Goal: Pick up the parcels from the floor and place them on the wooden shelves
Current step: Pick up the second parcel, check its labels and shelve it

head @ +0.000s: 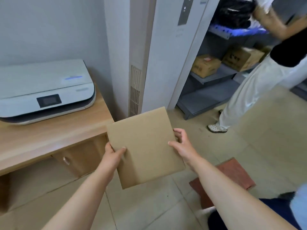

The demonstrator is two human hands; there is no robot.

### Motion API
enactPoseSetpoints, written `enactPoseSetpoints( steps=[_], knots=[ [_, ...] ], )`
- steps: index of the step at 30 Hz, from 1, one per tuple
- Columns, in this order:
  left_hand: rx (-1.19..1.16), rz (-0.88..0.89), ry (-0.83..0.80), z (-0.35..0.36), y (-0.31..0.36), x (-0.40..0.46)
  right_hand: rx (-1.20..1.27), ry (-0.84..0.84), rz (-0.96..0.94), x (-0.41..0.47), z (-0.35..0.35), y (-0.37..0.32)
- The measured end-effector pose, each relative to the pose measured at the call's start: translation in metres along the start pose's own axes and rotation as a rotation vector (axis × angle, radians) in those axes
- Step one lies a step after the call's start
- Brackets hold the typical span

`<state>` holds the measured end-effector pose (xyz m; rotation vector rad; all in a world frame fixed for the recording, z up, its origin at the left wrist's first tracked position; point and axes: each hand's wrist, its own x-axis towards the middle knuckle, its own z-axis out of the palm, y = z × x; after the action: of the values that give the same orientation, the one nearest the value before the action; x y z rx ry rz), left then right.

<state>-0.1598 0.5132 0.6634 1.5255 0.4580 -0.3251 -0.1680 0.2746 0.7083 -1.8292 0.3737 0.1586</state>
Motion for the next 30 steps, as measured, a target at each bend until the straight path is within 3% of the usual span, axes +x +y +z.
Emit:
enactPoseSetpoints(
  steps=[11, 20, 25, 30],
  knots=[
    [-0.093, 0.212, 0.049, -0.045, 0.099, -0.028, -0.015, -0.016, -0.217, -0.029, 0.017, -0.116],
    [0.004, 0.267, 0.113, -0.061, 0.127, -0.028, -0.048, -0.091, -0.145, -0.023, 0.022, -0.153],
    [0.244, 0.352, 0.149, -0.044, 0.144, -0.047, -0.134, 0.030, -0.267, -0.026, 0.039, -0.174],
    [0.210, 0.591, 0.064, -0.018, 0.159, -0.076, -0.284, 0.166, -0.432, -0.031, 0.060, -0.193]
  ],
)
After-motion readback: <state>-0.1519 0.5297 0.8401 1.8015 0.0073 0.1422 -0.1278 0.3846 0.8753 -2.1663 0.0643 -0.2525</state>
